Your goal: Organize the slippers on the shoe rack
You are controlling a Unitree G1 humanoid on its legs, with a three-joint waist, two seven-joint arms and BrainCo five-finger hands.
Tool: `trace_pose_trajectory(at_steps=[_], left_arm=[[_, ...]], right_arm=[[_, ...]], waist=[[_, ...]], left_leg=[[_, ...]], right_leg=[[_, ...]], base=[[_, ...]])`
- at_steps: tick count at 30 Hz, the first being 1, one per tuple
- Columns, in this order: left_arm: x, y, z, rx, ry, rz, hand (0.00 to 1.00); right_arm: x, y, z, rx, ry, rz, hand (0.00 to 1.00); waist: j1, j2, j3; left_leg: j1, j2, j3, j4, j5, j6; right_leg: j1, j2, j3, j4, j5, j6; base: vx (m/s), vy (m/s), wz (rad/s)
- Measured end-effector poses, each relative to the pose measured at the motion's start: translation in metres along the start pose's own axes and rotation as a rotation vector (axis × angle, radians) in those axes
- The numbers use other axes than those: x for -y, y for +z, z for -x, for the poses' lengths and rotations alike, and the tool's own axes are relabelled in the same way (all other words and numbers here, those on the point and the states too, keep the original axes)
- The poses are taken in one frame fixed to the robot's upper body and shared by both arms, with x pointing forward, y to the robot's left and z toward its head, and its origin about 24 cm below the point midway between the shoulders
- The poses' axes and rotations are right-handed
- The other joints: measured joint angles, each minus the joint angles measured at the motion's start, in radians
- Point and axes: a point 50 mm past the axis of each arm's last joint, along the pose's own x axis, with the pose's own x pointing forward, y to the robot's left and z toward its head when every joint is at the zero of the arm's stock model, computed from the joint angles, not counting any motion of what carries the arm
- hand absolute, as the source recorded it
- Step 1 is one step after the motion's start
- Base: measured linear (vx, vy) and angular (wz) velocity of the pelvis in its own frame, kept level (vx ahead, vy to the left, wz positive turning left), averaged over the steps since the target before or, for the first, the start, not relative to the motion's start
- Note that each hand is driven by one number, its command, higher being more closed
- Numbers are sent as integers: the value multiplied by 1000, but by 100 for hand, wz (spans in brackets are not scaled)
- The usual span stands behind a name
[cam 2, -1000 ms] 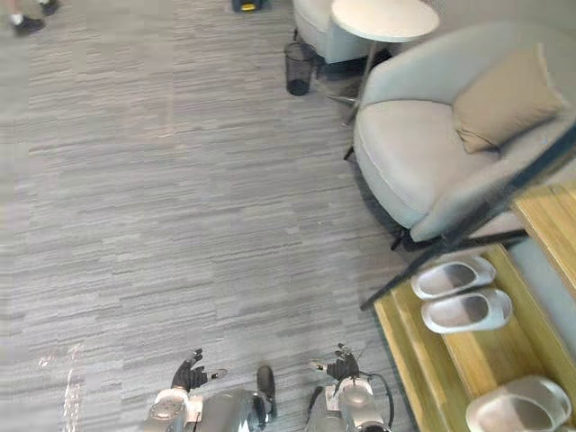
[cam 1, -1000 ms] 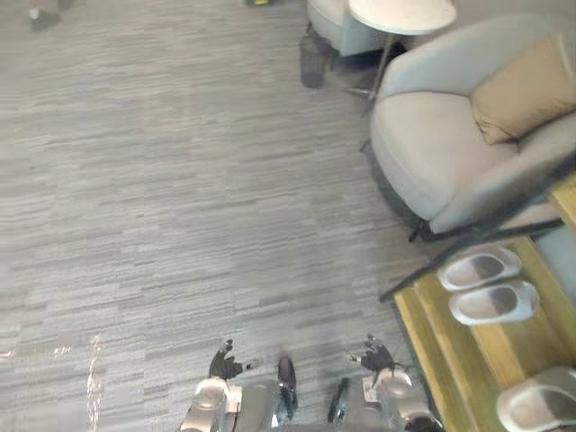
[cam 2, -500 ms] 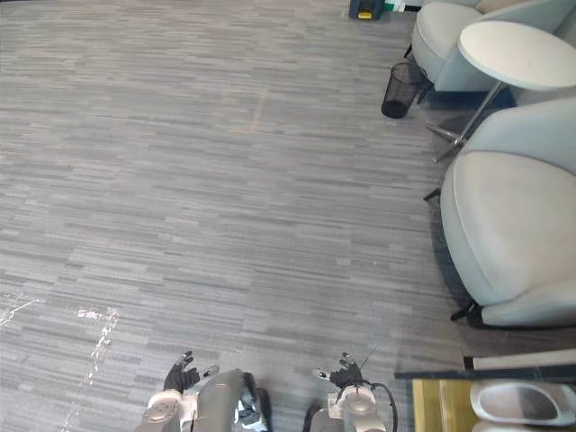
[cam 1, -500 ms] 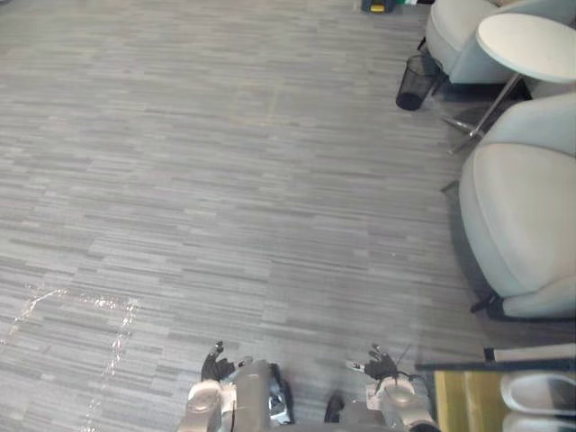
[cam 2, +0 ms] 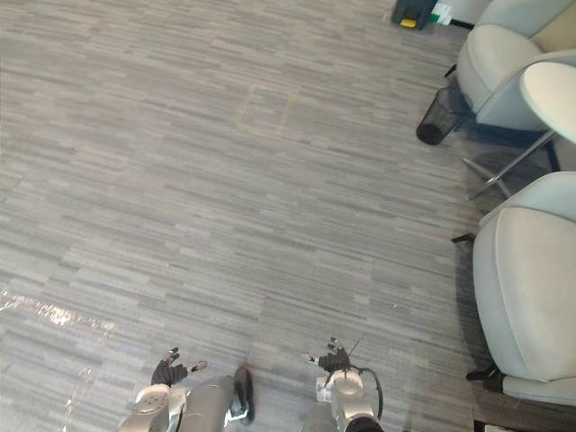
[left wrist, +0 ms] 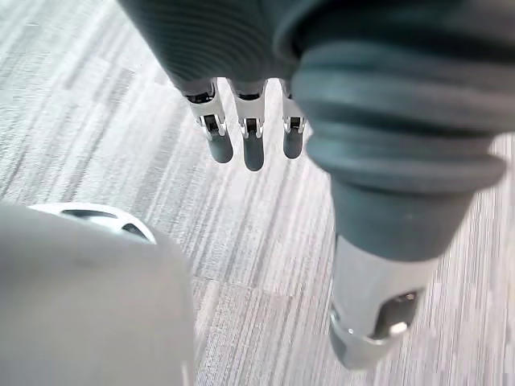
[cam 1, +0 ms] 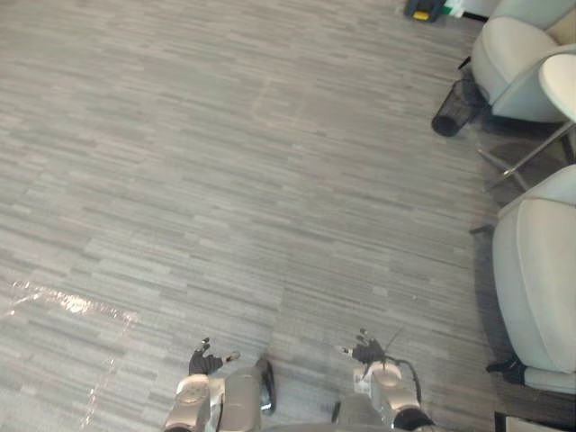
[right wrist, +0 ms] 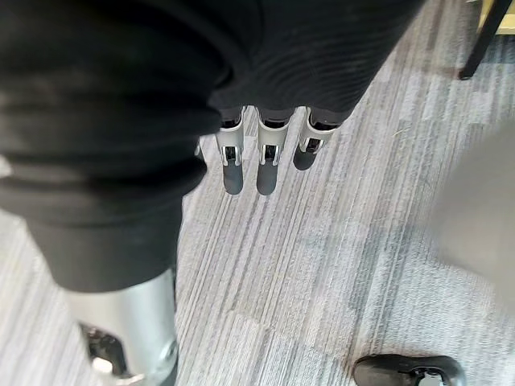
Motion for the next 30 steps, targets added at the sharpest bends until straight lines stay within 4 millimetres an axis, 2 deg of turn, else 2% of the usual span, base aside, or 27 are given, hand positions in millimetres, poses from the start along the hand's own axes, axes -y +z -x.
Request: trace_pose_trajectory(at_steps=[2,3,5,6,7,8,9,10,11,12,13,14,15,17,18,19,20,21,22,23,24,26,27,28,30], left_arm=[[3,1,0,1,-7,4,0],[6,4,-1,8,-13,7,0],[7,8,-2,20,-18,2,0],[8,9,-2,23,-22,-7,0],[10,10,-2,30,-28,-17,0],[14,11,-2,32,-36,-12,0],[16,9,-2,27,-39,-9,0],[19,5,0,10,-46,-1,0],[21,3,0,-4,-45,9,0],[22,2,1,-9,-49,13,0],[26,-1,3,-15,-47,45,0],[27,2,3,-2,-44,66,0],[26,6,3,17,-43,73,0],[25,14,3,52,-41,83,0],[23,17,3,67,-34,89,0],[21,20,2,79,-27,94,0],[17,22,1,88,-12,105,0],[13,25,1,98,-4,105,0],[12,24,0,97,-2,101,0],[5,23,-1,90,14,86,0],[1,21,-2,81,25,80,0],[-2,20,-2,74,32,91,0],[-3,19,-2,69,34,88,0],[-4,16,-2,57,35,83,0],[0,5,-1,20,17,52,0]], right_arm=[[4,3,-2,9,-8,12,0],[6,3,-2,10,-14,16,0],[8,2,-2,4,-20,15,0],[11,-3,0,-10,-25,17,0],[13,-3,-1,-9,-32,16,0],[13,0,-2,0,-30,23,0],[14,2,-2,5,-33,21,0],[18,2,-2,3,-48,5,0],[21,2,-2,4,-57,-5,0],[21,1,-2,-2,-59,-3,0],[20,-3,-1,-14,-56,-3,0],[17,-5,0,-18,-50,-10,0],[12,-6,1,-23,-41,-20,0],[4,-5,3,-13,-26,-38,0],[2,-4,3,-10,-18,-34,0],[-1,-2,2,-9,-12,-33,0],[-3,1,0,-5,-5,-26,0],[-3,5,-2,-4,-4,-21,0],[-2,5,-2,-1,-8,-17,0],[-5,5,-2,-10,0,-10,0],[-9,6,-2,-5,14,3,0],[-13,16,-4,22,25,4,0],[-13,21,-5,37,27,5,0],[-14,22,-5,43,28,3,0],[-14,17,-4,34,30,-1,0]], waist=[[-24,11,7],[-28,15,9],[-37,10,7],[-42,7,4],[-47,9,3],[-39,36,-3],[-39,46,-6],[-40,62,-10],[-47,74,-6],[-48,79,-4],[-38,88,-2],[-34,89,1],[-23,85,3],[-8,73,3],[1,72,4],[7,73,5],[21,56,13],[32,49,17],[37,55,14],[43,11,16],[36,6,12],[50,-1,6],[54,-1,6],[53,-2,6],[39,-5,-8]], left_leg=[[58,22,-14,-42,-3,-9],[100,39,-26,-71,-11,-30],[166,45,-55,-118,-22,-63],[213,46,-81,-148,-38,-91],[244,57,-106,-156,-44,-100],[244,85,-123,-140,-37,-112],[239,92,-134,-111,-33,-120],[219,108,-154,-16,-24,-135],[176,124,-176,118,-4,-165],[133,139,-179,258,43,-192],[48,179,-173,500,113,-223],[-9,212,-146,651,90,-216],[-57,235,-111,733,66,-188],[-160,256,-57,760,38,-140],[-229,253,-39,711,20,-120],[-259,239,-30,649,4,-118],[-301,205,-15,491,1,-117],[-321,168,-17,304,45,-117],[-322,147,-26,180,152,-99],[-282,92,6,136,201,-75],[-279,79,7,136,193,-52],[-277,73,6,177,168,-17],[-256,70,12,193,150,-1],[-223,64,20,186,133,3],[-121,41,19,135,46,-9]], right_leg=[[-60,44,-58,-187,-16,-14],[-86,83,-79,-368,11,-21],[-93,124,-77,-670,145,-13],[-86,143,-30,-735,294,-22],[-77,160,-2,-701,329,-98],[-97,168,-5,-622,263,-109],[-108,167,-15,-569,219,-115],[-99,167,-36,-519,157,-130],[-64,172,-48,-515,123,-130],[-23,180,-53,-526,103,-133],[65,197,-53,-567,78,-137],[140,210,-51,-604,64,-136],[204,214,-47,-637,47,-132],[295,212,-39,-692,15,-117],[335,206,-30,-721,3,-107],[355,195,-23,-730,3,-96],[383,166,-4,-744,-6,-79],[410,135,12,-758,-21,-47],[430,120,19,-767,-29,-24],[459,74,38,-795,-34,6],[460,76,39,-826,3,7],[466,91,26,-829,94,7],[459,76,43,-759,114,31],[429,62,66,-669,118,38],[301,10,120,-299,157,89]], base=[[359,-54,28],[460,-125,43],[587,-184,58],[757,-259,69],[781,-266,51],[546,-195,25],[670,-250,8],[664,-250,21],[674,-230,22],[630,-156,17],[606,-128,4],[658,-112,-2],[471,-45,2],[490,8,-2],[457,103,-13],[468,178,-33],[586,276,-47],[506,275,-50],[547,293,-32],[537,237,-2],[513,205,4],[449,155,-3],[448,162,-13],[430,192,-15],[408,178,2]])
